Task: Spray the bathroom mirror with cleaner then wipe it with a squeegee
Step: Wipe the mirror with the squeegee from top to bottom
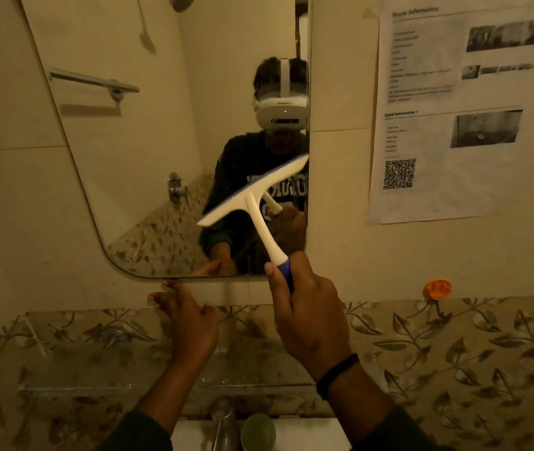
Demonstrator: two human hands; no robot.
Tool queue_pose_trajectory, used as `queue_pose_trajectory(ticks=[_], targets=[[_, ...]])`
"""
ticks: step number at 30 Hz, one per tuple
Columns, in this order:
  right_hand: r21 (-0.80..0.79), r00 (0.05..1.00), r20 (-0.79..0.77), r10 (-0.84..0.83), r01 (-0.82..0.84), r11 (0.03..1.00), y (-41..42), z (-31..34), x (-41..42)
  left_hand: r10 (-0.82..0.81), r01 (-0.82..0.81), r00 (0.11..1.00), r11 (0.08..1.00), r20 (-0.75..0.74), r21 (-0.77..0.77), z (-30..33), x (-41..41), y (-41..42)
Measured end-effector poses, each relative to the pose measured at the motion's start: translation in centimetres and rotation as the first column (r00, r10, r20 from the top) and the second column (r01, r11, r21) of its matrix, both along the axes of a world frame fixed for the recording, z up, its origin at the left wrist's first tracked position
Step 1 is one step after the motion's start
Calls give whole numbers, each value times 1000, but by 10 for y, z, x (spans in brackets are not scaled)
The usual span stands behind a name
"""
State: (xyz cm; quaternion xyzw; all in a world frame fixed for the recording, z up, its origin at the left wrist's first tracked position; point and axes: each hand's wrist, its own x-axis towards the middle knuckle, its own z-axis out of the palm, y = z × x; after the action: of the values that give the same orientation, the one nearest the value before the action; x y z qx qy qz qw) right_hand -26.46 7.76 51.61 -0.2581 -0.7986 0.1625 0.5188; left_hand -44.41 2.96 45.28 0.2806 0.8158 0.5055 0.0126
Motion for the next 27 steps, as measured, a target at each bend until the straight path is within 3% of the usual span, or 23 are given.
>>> queue_pose_trajectory(ticks=[8,17,20,27], targets=[[-156,996,92,-14,29,987,-9,-75,30,-8,8,1000,1000,-9,-16,3,1,-3],[-60,989,-149,21,-30,998,-19,-10,-8,-17,17,1000,1000,12,-7,1,-1,-3],[-107,992,-122,30,-43,993,-17,-12,-16,-24,24,1000,1000,8,5,0,-2,-4],[-306,1000,0,26,-25,952,-28,-86,2,-13,13,1000,1000,-1,-14,1,1,-5]])
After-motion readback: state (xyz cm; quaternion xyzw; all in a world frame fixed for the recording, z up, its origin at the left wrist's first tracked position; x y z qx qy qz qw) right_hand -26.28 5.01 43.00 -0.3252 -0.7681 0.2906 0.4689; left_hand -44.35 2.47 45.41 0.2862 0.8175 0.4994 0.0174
